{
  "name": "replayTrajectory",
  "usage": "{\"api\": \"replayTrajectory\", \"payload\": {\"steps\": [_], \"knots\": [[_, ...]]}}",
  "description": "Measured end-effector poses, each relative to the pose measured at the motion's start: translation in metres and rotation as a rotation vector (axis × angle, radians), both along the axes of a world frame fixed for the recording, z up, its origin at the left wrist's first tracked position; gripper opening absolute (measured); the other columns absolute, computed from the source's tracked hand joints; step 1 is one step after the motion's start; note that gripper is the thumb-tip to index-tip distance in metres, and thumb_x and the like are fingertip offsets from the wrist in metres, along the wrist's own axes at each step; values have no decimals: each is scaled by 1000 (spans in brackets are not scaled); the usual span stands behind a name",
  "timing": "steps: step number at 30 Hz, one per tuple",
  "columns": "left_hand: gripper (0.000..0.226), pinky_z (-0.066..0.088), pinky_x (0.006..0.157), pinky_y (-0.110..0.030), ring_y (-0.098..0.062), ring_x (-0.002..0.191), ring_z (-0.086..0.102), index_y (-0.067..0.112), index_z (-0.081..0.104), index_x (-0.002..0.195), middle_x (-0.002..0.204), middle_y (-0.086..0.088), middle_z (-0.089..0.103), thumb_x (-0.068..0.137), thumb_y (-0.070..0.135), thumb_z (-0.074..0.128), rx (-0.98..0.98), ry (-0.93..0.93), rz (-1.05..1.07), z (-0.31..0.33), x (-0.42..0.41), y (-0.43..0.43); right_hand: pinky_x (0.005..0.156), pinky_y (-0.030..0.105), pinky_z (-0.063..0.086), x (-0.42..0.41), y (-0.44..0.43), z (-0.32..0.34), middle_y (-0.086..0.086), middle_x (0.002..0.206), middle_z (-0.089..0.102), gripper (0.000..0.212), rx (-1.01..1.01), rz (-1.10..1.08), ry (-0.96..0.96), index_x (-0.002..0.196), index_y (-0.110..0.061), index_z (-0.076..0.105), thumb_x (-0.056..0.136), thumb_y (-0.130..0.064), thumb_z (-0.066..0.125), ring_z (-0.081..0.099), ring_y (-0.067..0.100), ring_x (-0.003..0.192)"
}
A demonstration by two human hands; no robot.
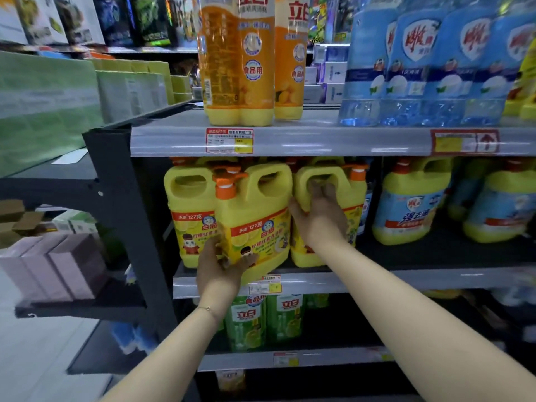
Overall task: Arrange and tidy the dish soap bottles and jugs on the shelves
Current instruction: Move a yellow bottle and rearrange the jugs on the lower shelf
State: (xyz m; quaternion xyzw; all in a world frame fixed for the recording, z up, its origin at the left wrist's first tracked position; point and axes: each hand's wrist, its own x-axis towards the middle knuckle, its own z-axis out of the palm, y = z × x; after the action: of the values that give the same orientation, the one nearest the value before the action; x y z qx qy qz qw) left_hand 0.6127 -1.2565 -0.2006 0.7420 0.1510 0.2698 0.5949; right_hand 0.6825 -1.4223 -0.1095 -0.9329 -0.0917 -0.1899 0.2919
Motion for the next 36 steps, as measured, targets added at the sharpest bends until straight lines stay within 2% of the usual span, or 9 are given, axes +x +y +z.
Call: {"api": "replayTrajectory", "payload": {"steps": [3, 7, 10, 14, 18, 21, 25, 30, 36], "knots": [[53, 51, 84, -38, -16, 99, 60, 29, 52, 109, 108, 10, 64, 67, 32, 85, 16, -2, 33, 3, 1, 0, 63, 32, 42, 6, 2, 6, 9, 139, 27, 55, -182, -87, 1, 133, -19, 35, 93, -55, 42, 58, 32, 102], [52, 47, 83, -32, -14, 98, 56, 30, 51, 108, 106, 12, 61, 69, 29, 85, 35, 9, 52, 6, 0, -2, 68, 32, 41, 6, -17, 0, 11, 129, 35, 58, -279, -121, -97, 131, -21, 38, 87, -56, 53, 53, 32, 105], [58, 50, 86, -36, -17, 103, 58, 29, 52, 114, 114, 9, 62, 67, 33, 85, 45, 38, 75, 7, 2, -1, 78, 38, 44, 2, -29, -5, 16, 127, 42, 62, -213, -124, -265, 126, -12, 50, 78, -49, 68, 52, 36, 107], [65, 50, 92, -40, -20, 112, 57, 27, 51, 121, 124, 6, 60, 66, 36, 85, 59, 51, 92, 7, 2, -4, 84, 39, 43, -1, -40, -14, 17, 128, 43, 64, -137, -134, -263, 130, -10, 48, 78, -42, 71, 49, 36, 112], [53, 46, 84, -31, -18, 106, 57, 32, 49, 108, 112, 12, 60, 69, 31, 84, 58, 59, 91, 8, 1, -5, 80, 37, 44, 8, -50, -15, 15, 126, 39, 63, -140, -141, -225, 137, -11, 41, 86, -40, 63, 47, 34, 111], [54, 45, 83, -30, -18, 105, 57, 34, 46, 108, 118, 8, 61, 69, 33, 84, 90, 69, 105, 10, 3, -7, 80, 36, 45, 16, -56, -13, 14, 129, 34, 61, -164, -158, -153, 140, -14, 36, 89, -40, 57, 47, 33, 111], [64, 52, 87, -41, -25, 108, 60, 30, 47, 115, 121, 2, 60, 65, 47, 82, 160, 93, 158, 6, 8, -10, 75, 37, 44, 10, -55, -18, 15, 129, 38, 58, -61, -167, -205, 138, -10, 34, 90, -30, 60, 52, 34, 102], [70, 53, 78, -46, -32, 106, 56, 22, 44, 115, 114, -3, 55, 64, 52, 80, 295, 134, 253, 5, 9, -22, 66, 36, 51, -2, -31, -45, 16, 118, 52, 42, -241, 223, -343, 126, -6, 51, 87, -17, 62, 58, 34, 98], [61, 52, 71, -41, -28, 101, 56, 24, 44, 104, 107, 1, 55, 64, 53, 79, 303, 76, 290, 3, 3, -27, 73, 39, 55, 35, 2, -37, 14, 152, 23, 66, -117, 189, -192, 148, -11, 21, 90, -14, 53, 55, 33, 112]]}}
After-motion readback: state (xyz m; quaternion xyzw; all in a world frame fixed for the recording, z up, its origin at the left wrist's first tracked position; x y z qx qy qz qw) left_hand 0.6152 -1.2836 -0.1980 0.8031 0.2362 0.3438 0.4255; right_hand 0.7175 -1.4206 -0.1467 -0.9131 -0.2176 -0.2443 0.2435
